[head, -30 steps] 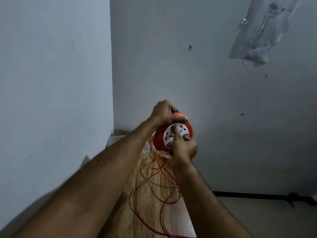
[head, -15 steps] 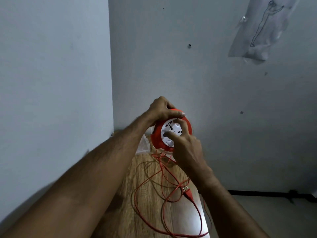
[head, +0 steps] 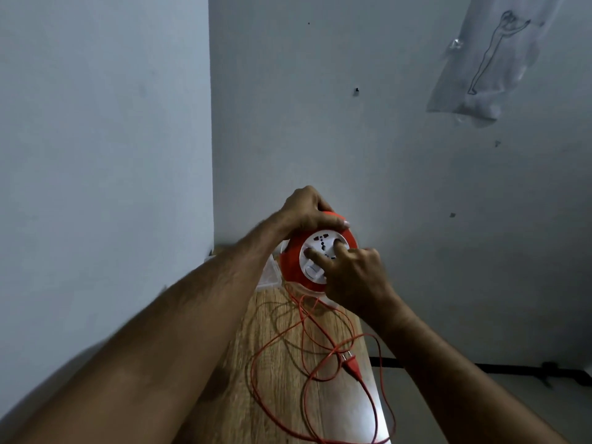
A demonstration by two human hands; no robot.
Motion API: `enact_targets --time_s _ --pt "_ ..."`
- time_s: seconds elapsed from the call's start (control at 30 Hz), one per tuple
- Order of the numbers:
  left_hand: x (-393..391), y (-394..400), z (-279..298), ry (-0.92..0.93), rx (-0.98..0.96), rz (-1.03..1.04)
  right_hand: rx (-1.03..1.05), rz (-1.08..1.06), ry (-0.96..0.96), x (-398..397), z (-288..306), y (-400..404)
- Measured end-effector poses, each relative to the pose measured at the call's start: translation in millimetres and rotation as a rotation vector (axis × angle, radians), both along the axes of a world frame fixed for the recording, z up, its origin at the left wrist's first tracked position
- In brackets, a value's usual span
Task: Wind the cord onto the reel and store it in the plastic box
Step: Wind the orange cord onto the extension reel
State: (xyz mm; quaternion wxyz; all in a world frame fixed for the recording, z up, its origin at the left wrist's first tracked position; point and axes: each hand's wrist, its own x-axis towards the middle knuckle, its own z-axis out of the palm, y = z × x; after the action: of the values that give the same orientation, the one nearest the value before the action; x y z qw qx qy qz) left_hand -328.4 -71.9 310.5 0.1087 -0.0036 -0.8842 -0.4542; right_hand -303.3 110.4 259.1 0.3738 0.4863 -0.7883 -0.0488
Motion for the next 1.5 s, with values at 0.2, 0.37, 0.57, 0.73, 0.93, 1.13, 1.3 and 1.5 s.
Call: enact_targets --time_s 0.2,0.37,0.57,0.73,0.93,1.13,1.3,1.5 --pt "-2.1 4.8 1.8 0.084 0.043 0.072 -0.619 -0.147 -0.466 -2.3 -9.8 -17.2" --pt "-6.3 9.4 -2.7 0.142 -0.050 0.138 -1.389 -0.346 -1.024 22.5 -10.3 -49.8" --pt "-5.0 12.2 -9.6 0.131 -0.132 0.103 -2.247 -0.295 -1.929 14.8 4.9 -70.0" --pt "-5.3 0.7 -9.4 0.081 0.027 0.120 -1.913 -0.252 -1.801 31.8 10.0 -53.7" --pt "-6.1 -5.7 -10.8 0.035 0.054 0.118 -0.581 0.029 -0.435 17.5 -18.1 -15.6" --pt "-6.2 -5.0 -12.1 -0.001 0.073 0.086 -0.022 -0.085 -0.300 4.7 -11.8 6.1" --pt "-4.3 1.6 -9.3 0.010 -0.012 0.049 0.053 -0.110 -0.069 3.6 -13.3 2.9" --pt "-6.4 2.3 -9.6 0.054 -0.033 0.112 -0.233 -0.090 -0.212 -12.8 -16.6 -7.0"
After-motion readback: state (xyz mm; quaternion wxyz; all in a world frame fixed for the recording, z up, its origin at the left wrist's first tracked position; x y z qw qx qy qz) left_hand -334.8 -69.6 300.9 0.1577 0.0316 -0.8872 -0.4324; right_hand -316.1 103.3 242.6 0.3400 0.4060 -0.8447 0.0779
